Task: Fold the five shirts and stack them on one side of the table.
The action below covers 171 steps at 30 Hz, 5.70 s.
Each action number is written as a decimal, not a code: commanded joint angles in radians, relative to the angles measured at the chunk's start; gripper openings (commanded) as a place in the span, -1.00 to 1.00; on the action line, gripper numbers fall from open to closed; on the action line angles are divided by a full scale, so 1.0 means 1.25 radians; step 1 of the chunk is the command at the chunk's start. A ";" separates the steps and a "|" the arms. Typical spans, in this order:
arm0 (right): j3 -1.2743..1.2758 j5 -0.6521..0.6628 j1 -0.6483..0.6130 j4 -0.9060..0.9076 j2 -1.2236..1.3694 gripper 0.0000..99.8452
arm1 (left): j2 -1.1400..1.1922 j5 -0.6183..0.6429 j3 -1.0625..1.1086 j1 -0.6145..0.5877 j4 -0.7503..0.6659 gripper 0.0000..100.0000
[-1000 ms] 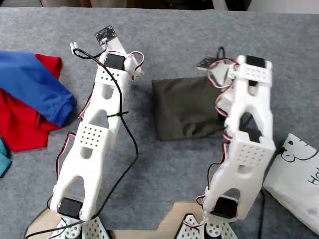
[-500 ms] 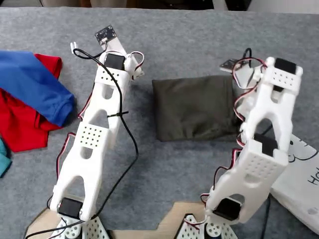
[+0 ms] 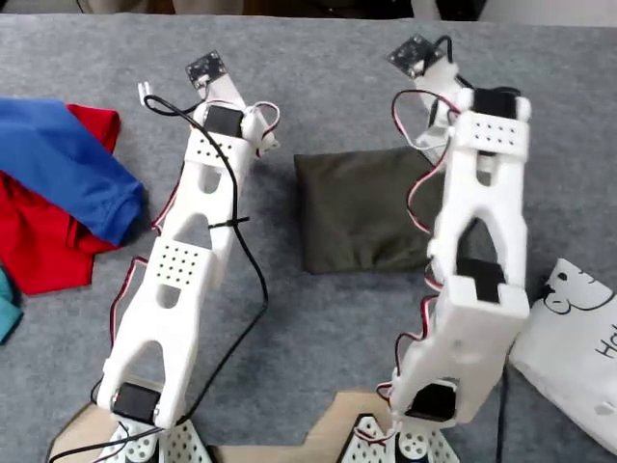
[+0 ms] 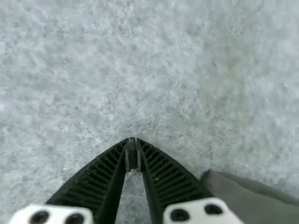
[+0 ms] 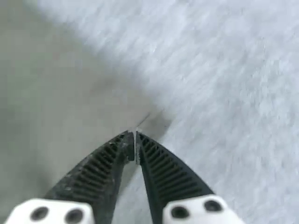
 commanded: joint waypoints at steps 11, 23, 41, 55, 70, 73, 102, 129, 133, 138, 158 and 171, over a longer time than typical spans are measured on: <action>-0.408 -0.012 -0.024 -0.214 0.427 -0.95 | -0.099 -0.014 -0.064 0.087 0.045 -0.96; -0.943 -0.016 0.013 0.248 0.489 -0.95 | -0.224 -0.010 -0.056 0.182 0.157 -0.96; -0.769 -0.002 0.089 0.516 0.325 -0.95 | -0.118 -0.012 0.107 0.114 -0.066 -0.96; -0.042 -0.011 0.010 0.385 -0.044 -0.95 | -0.094 -0.012 0.070 0.124 -0.085 -0.96; 0.255 0.097 0.123 0.286 -0.063 -0.95 | -0.056 -0.010 0.115 0.118 -0.134 -0.96; 0.239 0.135 0.137 0.277 -0.073 -0.95 | -0.056 -0.009 0.119 0.117 -0.134 -0.96; 0.776 -0.405 0.012 -0.021 -0.503 -0.53 | -0.051 -0.007 0.020 0.056 -0.079 -0.73; 0.029 -0.410 0.012 0.300 0.206 -0.98 | -0.051 -0.010 0.020 0.037 -0.076 -0.73; -0.069 -0.410 0.025 0.349 0.217 -0.99 | -0.050 -0.011 0.020 0.037 -0.076 -0.73; -0.158 -0.416 0.088 0.409 0.148 -0.99 | -0.050 -0.012 0.020 0.036 -0.076 -0.73; -0.075 -0.151 0.655 0.512 -0.143 -0.99 | -0.050 -0.012 0.020 0.036 -0.077 -0.73; -0.028 0.075 0.974 0.511 -0.198 -0.99 | -0.050 -0.012 0.020 0.039 -0.076 -0.73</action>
